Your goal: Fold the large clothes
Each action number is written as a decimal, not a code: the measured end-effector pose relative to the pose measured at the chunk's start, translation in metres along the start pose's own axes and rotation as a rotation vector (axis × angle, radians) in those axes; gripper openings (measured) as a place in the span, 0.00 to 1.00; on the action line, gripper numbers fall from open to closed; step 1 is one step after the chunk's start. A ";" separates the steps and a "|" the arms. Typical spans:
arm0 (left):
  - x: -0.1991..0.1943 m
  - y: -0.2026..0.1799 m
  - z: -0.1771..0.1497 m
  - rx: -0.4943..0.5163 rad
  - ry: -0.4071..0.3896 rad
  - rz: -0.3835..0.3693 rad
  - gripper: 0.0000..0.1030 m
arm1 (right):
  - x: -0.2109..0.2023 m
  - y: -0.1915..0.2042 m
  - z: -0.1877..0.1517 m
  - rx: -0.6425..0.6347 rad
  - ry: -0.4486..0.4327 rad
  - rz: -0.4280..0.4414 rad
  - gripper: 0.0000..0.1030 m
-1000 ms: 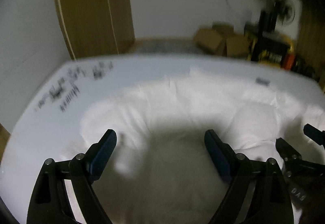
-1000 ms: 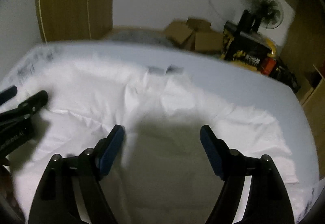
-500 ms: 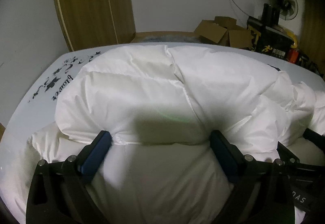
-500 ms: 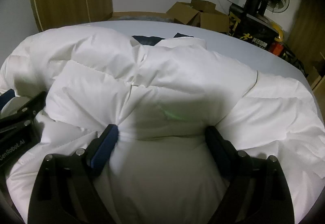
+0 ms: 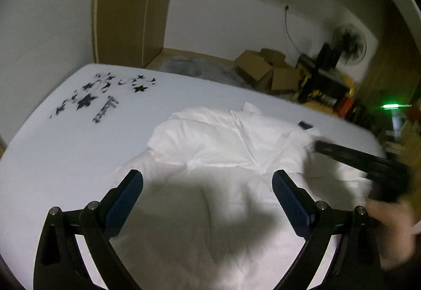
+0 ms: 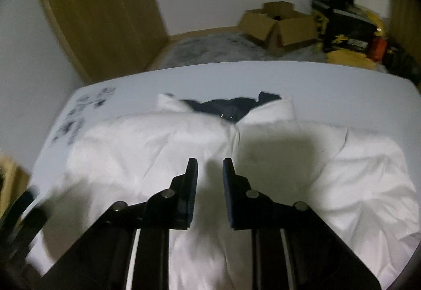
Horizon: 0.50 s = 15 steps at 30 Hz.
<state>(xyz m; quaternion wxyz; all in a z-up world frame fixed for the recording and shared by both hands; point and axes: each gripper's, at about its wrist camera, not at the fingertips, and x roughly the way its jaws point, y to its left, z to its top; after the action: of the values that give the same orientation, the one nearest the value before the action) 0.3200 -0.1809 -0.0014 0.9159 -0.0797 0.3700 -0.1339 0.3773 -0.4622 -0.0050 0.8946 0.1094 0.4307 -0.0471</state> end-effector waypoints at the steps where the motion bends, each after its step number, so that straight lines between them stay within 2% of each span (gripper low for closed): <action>1: -0.006 0.003 -0.001 -0.006 -0.002 -0.005 0.96 | 0.018 0.002 0.002 0.024 0.034 -0.009 0.20; 3: -0.017 0.006 -0.006 0.001 -0.004 -0.013 0.96 | 0.066 0.002 -0.006 0.047 0.189 -0.025 0.20; 5: -0.022 0.009 -0.009 0.020 0.001 -0.003 0.96 | 0.076 0.006 -0.010 0.014 0.172 -0.045 0.19; 7: -0.024 0.015 -0.015 0.021 0.017 0.004 0.96 | 0.058 0.014 -0.014 -0.025 0.166 -0.075 0.20; 9: -0.023 0.026 -0.022 0.001 0.040 -0.001 0.96 | 0.007 0.017 -0.037 -0.036 0.081 -0.050 0.20; 11: -0.019 0.037 -0.028 -0.030 0.051 0.011 0.96 | -0.023 0.018 -0.070 -0.037 0.059 -0.036 0.20; 13: -0.009 0.043 -0.029 -0.054 0.075 0.019 0.96 | -0.020 0.022 -0.105 -0.076 0.092 -0.025 0.18; 15: -0.001 0.048 -0.030 -0.086 0.120 0.019 0.96 | -0.008 0.021 -0.113 -0.091 0.059 -0.040 0.17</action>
<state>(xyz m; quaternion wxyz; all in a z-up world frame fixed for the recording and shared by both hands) 0.3075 -0.1366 -0.0343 0.8889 -0.1076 0.4305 -0.1138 0.2903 -0.4157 -0.0637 0.8844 0.0612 0.4608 -0.0421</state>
